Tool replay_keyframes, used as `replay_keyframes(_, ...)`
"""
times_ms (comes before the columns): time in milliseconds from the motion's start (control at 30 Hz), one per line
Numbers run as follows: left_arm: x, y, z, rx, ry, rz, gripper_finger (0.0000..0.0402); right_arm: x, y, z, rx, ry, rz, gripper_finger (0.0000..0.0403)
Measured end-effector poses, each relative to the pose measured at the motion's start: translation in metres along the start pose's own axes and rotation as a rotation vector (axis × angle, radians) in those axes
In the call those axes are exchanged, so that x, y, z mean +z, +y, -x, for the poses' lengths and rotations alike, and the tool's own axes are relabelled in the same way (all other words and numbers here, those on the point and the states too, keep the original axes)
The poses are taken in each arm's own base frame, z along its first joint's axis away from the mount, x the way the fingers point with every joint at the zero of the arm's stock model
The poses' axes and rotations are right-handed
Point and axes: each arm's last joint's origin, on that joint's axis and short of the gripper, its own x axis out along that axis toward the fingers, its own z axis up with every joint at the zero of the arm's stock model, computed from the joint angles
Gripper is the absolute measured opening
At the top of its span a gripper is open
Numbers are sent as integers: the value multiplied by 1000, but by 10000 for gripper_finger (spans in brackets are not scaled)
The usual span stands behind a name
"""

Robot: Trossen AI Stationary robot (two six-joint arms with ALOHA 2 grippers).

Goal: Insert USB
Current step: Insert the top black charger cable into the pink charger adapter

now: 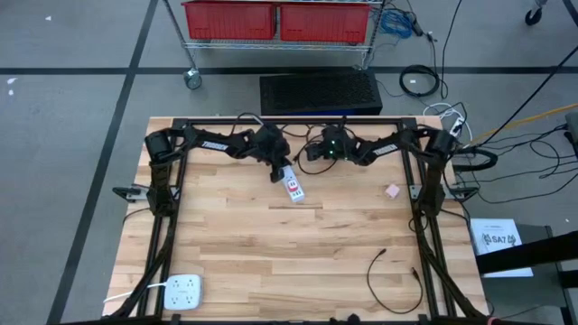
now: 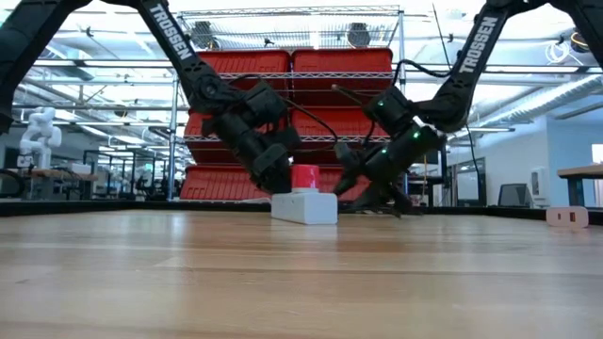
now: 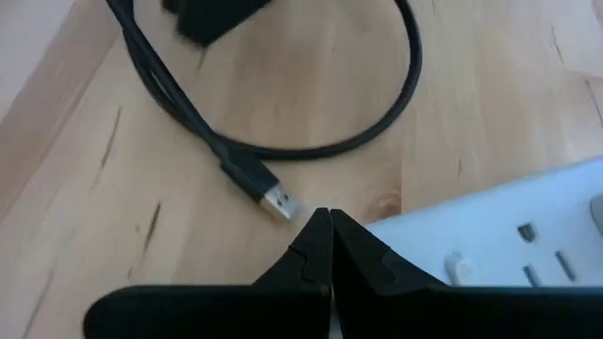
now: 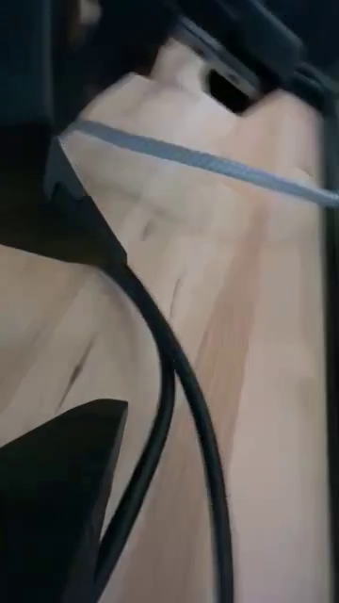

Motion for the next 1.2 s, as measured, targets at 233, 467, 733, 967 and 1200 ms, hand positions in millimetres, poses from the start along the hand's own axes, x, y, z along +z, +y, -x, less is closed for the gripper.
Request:
replay_keyframes(233,-4,-1,-1,-2,1,-2,2,16,-3,33,28,141,356,211)
replay_keyframes(467,-3,-1,-1,0,-7,-6,2,29,22,52,124,74,687,212)
replay_keyframes(733,-3,0,-1,1,-11,-8,2,64,19,32,71,92,863,220)
replay_keyframes(967,-3,0,-1,-2,-15,-10,2,77,22,4,71,283,1056,229)
replay_keyframes(1200,-3,-1,-1,-5,-15,-12,2,85,27,-21,84,367,1109,217)
